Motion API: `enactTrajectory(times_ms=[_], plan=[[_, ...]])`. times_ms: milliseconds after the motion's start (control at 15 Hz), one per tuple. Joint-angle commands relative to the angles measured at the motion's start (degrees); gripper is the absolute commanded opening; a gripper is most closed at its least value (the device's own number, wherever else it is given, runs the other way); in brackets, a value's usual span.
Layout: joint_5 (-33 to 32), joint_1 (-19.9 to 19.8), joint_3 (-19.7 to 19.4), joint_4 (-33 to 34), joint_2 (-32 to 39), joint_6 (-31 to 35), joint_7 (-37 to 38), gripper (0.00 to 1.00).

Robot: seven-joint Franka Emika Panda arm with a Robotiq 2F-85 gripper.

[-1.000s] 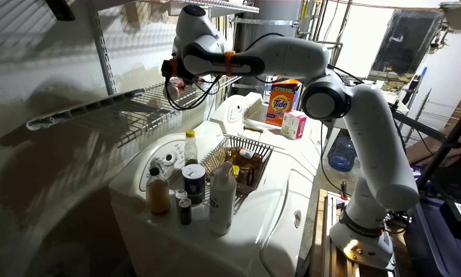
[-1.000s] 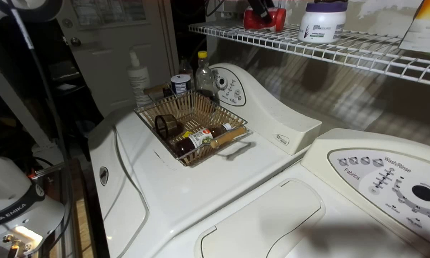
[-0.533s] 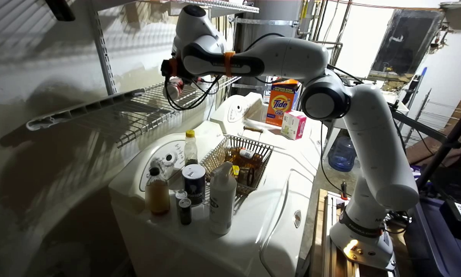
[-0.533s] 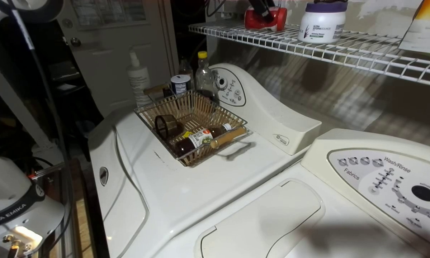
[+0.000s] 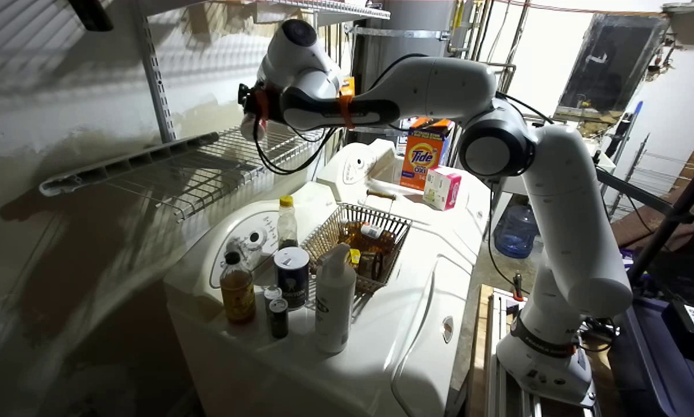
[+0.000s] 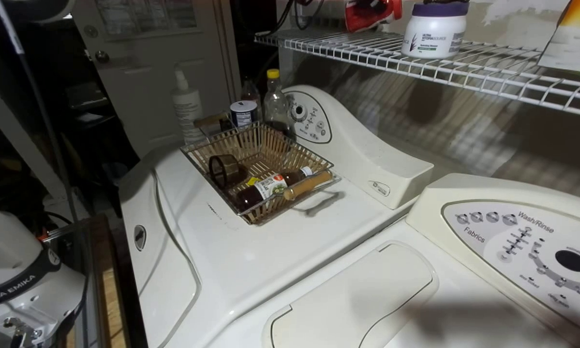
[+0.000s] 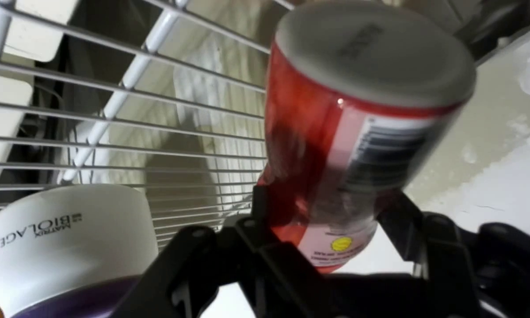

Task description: Place the container on the left side of the bottom shelf upright.

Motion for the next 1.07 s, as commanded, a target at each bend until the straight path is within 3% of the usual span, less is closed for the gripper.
enactTrajectory(times_ms=[0,533,1000], plan=[[-6.22,1.97,-2.22,-10.82,-6.89,7.50,2.23,0.39],[-7.68,-0.03,-0.57,-31.95,-18.87,25.22,-5.06,0.39],[-21.47,2.79,-9.59,-38.90,-20.73,48.09,3.43,0.39]])
